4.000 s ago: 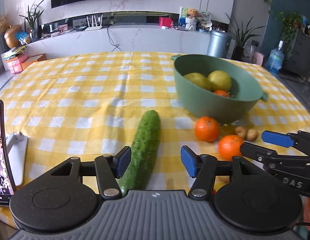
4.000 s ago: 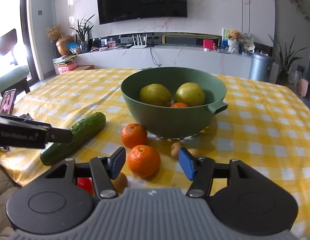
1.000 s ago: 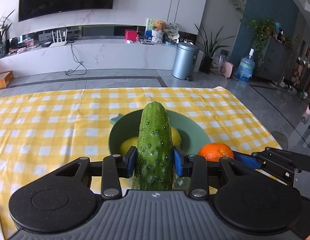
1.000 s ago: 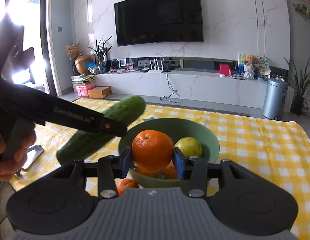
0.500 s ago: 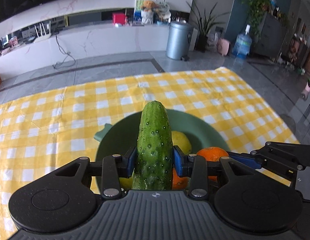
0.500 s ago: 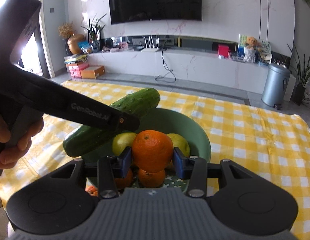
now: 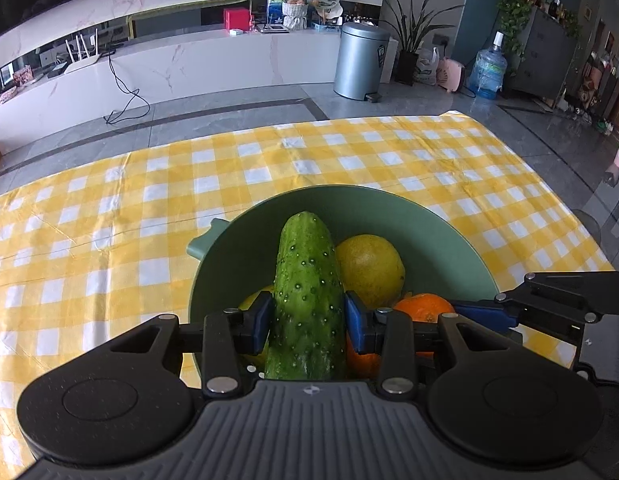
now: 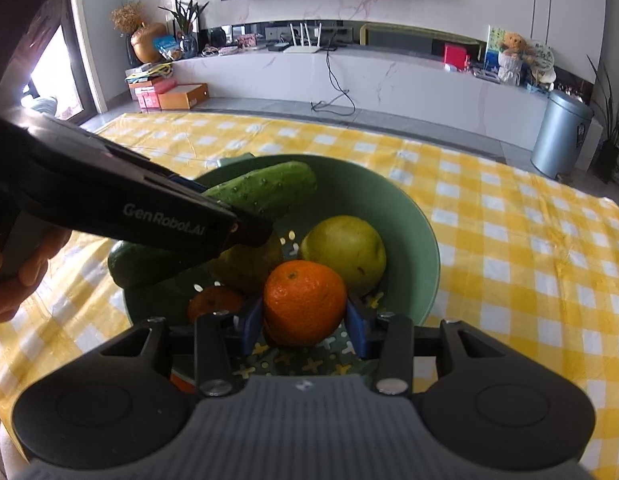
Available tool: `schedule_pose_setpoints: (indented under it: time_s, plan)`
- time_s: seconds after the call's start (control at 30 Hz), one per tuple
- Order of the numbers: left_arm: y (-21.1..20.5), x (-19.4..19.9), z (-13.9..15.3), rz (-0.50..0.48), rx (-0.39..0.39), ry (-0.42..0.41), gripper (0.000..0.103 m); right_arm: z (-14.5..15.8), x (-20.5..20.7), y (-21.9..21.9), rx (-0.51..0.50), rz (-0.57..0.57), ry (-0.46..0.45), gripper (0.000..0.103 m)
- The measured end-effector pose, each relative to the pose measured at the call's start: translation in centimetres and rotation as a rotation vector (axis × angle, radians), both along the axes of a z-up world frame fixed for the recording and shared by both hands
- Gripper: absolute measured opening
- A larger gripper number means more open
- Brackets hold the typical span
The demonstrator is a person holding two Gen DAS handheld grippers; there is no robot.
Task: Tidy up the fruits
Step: 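Carry the cucumber in the left tool into the green colander while the right tool carries an orange there, then open both tools and withdraw them from the colander toward the tomato and kiwis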
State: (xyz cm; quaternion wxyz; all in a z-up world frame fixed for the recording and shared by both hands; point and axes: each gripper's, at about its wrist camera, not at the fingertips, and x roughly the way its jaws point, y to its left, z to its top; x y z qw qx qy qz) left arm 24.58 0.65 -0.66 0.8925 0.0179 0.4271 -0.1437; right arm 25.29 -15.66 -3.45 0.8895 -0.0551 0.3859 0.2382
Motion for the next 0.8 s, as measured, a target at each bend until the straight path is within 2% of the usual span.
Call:
schedule_pose_setpoints:
  time_s: [0.37,0.6,0.63,0.7,0.8]
  plan:
    - [0.4,-1.1,0.4,-0.019,-0.020,0.021,0.055,0.1,0.2,0.5,-0.025,0.002,0.015,0.043]
    - [0.7,-2.2,0.5,-0.025,-0.038,0.044,0.057,0.4,-0.1,0.6,-0.036,0.006,0.016,0.044]
    - [0.8,-2.3,0.5,-0.023,-0.047,0.051,0.057,0.4,-0.2,0.6,-0.036,0.003,0.013,0.052]
    - [1.1,-2.5,0.5,-0.019,-0.072,0.065,0.058,0.7,-0.4,0.3,-0.023,-0.016,0.005,0.061]
    - [1.5,-2.8,0.3,-0.008,-0.089,0.074,0.058,0.9,-0.3,-0.1,-0.005,-0.032,0.015,0.061]
